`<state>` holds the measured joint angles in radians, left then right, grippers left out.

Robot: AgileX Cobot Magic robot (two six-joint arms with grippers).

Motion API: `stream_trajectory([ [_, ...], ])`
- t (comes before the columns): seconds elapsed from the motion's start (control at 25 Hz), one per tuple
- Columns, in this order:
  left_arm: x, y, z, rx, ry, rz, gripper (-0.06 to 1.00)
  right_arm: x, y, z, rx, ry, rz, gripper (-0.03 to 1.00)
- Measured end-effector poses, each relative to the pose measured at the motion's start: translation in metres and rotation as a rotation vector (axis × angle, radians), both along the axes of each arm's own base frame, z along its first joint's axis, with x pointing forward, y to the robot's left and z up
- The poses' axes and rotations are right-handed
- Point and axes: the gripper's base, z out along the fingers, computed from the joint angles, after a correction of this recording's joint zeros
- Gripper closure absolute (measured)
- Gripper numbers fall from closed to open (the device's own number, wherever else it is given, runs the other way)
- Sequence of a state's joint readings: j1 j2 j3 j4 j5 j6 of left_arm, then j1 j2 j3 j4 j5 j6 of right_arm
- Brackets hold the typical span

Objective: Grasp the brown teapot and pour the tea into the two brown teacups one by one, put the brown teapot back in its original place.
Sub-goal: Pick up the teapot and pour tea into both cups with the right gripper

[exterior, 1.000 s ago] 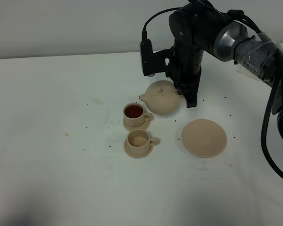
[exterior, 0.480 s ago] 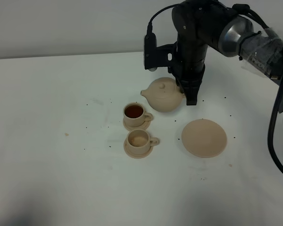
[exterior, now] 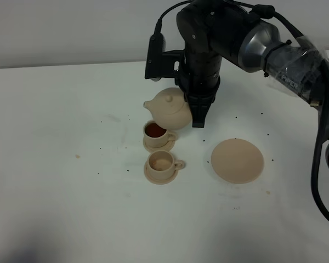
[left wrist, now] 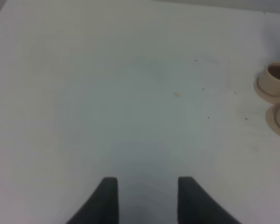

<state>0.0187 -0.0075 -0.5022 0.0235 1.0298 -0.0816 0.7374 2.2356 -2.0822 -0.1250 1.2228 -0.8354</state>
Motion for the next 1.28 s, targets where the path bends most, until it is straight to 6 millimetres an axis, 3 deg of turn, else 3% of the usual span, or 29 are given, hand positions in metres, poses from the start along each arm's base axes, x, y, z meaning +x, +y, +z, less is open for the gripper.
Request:
stream_trajectory([
  [0.16, 0.0, 0.0, 0.0, 0.0, 0.0, 0.0, 0.62, -0.02, -0.003, 0.014, 0.004, 0.004, 0.004, 0.86],
  [0.48, 0.0, 0.0, 0.0, 0.0, 0.0, 0.0, 0.62, -0.054, -0.026, 0.001, -0.089, 0.094, -0.011, 0.86],
  [0.84, 0.0, 0.0, 0.0, 0.0, 0.0, 0.0, 0.62, -0.083, -0.014, -0.011, -0.215, 0.024, 0.014, 0.86],
  [1.28, 0.0, 0.0, 0.0, 0.0, 0.0, 0.0, 0.62, -0.084, -0.027, -0.046, -0.324, -0.074, 0.08, 0.86],
])
